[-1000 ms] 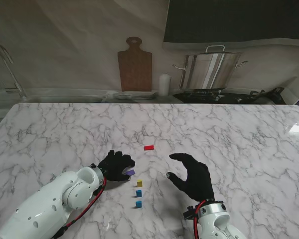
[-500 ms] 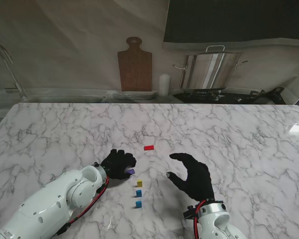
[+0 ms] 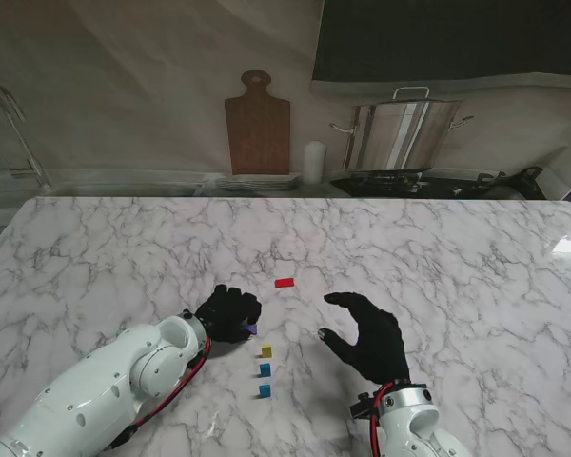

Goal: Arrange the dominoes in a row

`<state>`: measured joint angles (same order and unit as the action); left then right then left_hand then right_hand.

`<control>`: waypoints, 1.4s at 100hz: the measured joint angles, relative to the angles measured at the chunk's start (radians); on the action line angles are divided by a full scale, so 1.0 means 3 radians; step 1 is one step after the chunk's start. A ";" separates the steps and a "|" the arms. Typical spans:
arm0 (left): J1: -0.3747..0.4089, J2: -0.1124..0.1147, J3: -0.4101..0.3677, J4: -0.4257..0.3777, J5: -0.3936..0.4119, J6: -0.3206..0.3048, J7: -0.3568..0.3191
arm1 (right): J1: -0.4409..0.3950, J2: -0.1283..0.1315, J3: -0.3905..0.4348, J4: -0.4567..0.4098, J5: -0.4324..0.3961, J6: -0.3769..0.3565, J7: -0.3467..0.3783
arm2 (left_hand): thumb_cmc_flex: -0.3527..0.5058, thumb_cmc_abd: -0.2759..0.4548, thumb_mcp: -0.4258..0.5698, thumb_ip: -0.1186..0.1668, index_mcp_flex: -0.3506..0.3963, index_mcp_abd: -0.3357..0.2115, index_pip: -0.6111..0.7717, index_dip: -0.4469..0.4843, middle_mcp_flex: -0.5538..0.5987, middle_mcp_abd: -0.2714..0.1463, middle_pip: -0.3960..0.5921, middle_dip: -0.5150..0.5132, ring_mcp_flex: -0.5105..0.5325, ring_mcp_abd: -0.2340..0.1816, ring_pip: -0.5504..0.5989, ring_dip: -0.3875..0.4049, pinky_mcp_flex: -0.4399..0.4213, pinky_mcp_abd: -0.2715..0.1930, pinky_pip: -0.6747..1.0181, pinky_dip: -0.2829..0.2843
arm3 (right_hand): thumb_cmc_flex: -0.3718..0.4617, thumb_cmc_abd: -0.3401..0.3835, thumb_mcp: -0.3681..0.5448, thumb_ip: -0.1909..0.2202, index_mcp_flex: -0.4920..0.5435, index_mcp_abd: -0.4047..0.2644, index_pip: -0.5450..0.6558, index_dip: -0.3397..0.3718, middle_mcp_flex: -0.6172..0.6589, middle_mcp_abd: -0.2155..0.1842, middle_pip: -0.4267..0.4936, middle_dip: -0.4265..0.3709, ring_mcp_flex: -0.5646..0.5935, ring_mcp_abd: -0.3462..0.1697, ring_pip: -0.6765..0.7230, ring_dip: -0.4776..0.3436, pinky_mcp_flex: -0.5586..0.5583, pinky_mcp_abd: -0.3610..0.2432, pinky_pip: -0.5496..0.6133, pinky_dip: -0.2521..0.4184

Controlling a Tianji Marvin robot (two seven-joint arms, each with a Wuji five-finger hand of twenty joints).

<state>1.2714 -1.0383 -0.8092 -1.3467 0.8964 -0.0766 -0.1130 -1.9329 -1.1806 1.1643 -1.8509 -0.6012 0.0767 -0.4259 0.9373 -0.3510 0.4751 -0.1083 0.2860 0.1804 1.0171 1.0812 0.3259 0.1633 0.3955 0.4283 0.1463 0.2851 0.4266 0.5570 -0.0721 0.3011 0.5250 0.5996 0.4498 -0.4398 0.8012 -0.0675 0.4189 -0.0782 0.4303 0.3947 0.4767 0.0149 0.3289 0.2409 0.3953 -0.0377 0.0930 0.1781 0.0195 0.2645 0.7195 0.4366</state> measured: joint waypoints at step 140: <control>0.0072 0.0033 -0.0072 -0.0125 0.0217 -0.0078 -0.0063 | 0.0005 -0.0001 -0.0014 0.0004 0.0009 -0.0019 0.0001 | 0.0132 -0.0519 0.0580 0.0028 -0.0108 0.0130 -0.1151 -0.0676 0.0915 -0.0552 0.1480 0.1782 0.0623 -0.0139 0.0930 0.0888 0.0001 0.0000 0.0539 -0.0109 | 0.0000 0.0000 0.0000 0.0000 0.0001 0.0002 0.0000 0.0029 0.0001 0.0001 0.0005 0.0004 0.0001 0.0000 0.0000 0.0000 0.0028 0.0000 0.0035 0.0043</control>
<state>1.2931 -1.0284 -0.8309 -1.3843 0.9615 -0.1001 -0.1317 -1.9314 -1.1808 1.1601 -1.8496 -0.5986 0.0710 -0.4257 0.9768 -0.5066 0.6490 -0.0998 0.2537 0.2194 0.6718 0.8784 0.6005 -0.0023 0.8396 0.9630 0.3333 0.2432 0.7057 0.8234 -0.0718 0.3010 0.6867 0.5669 0.4498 -0.4398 0.8012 -0.0674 0.4193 -0.0777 0.4303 0.4034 0.4769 0.0153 0.3303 0.2422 0.3955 -0.0376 0.0930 0.1781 0.0278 0.2645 0.7300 0.4494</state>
